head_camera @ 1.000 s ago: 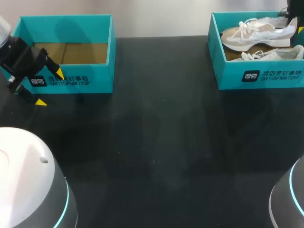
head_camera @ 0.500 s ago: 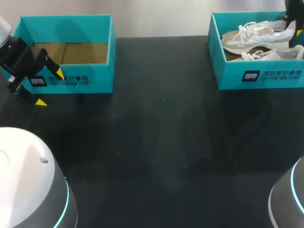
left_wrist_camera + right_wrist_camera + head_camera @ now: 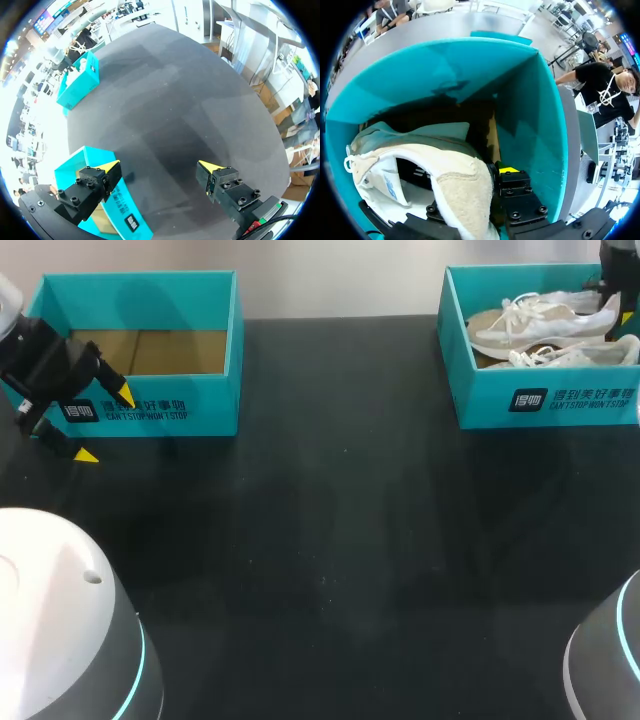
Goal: Take the shoe out of the shoebox, open the shoe tongue, remove and reinsert the insole, then place the shoe into the shoebox
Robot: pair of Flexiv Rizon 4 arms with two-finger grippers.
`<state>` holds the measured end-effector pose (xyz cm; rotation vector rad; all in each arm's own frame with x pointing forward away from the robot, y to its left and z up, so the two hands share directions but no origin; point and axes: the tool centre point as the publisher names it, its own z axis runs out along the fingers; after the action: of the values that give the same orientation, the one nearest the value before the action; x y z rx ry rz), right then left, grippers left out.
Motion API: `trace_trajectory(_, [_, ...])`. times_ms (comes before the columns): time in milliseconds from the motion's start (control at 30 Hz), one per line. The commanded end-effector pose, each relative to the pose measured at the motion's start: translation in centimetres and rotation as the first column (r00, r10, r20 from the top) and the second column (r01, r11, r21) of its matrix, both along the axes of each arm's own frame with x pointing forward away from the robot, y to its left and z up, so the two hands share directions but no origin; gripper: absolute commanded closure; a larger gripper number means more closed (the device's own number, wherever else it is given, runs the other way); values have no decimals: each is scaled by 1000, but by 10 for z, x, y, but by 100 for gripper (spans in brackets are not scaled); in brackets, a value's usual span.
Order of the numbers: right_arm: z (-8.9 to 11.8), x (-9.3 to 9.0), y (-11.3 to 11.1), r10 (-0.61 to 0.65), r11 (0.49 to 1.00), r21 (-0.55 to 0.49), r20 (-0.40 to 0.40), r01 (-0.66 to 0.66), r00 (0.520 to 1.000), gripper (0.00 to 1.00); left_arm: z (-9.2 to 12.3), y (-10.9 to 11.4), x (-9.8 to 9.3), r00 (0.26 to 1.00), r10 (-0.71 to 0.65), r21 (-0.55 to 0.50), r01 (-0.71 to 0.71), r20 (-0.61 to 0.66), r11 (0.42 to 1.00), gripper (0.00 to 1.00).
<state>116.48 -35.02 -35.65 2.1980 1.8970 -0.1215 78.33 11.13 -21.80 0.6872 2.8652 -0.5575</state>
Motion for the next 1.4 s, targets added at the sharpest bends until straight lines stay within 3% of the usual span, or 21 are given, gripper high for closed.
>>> trace_trajectory(33, [-5, 6, -3, -5, 1000, 12, -1, 5, 1000, 100, 0, 0, -1, 1000, 0, 4, 0, 1, 1000, 0])
trace_trajectory(367, [-5, 8, 4, 11, 1000, 26, 12, -11, 1000, 100, 0, 0, -1, 1000, 0, 4, 0, 1, 1000, 0])
trace_trajectory(1000, [-30, 16, 3, 20, 997, 76, -13, -19, 1000, 100, 0, 0, -1, 1000, 0, 4, 0, 1, 1000, 0])
trace_trajectory(1167, [-31, 16, 4, 22, 997, 78, -12, -21, 1000, 89, 0, 0, -1, 1000, 0, 4, 0, 1, 1000, 0])
trace_trajectory(1333, [-29, 16, 5, 22, 997, 81, -9, -21, 1000, 56, 0, 0, -1, 1000, 0, 4, 0, 1, 1000, 0])
trace_trajectory(1400, [-26, 15, 5, 19, 997, 81, -6, -18, 1000, 55, 0, 0, -1, 1000, 0, 4, 0, 1, 1000, 0])
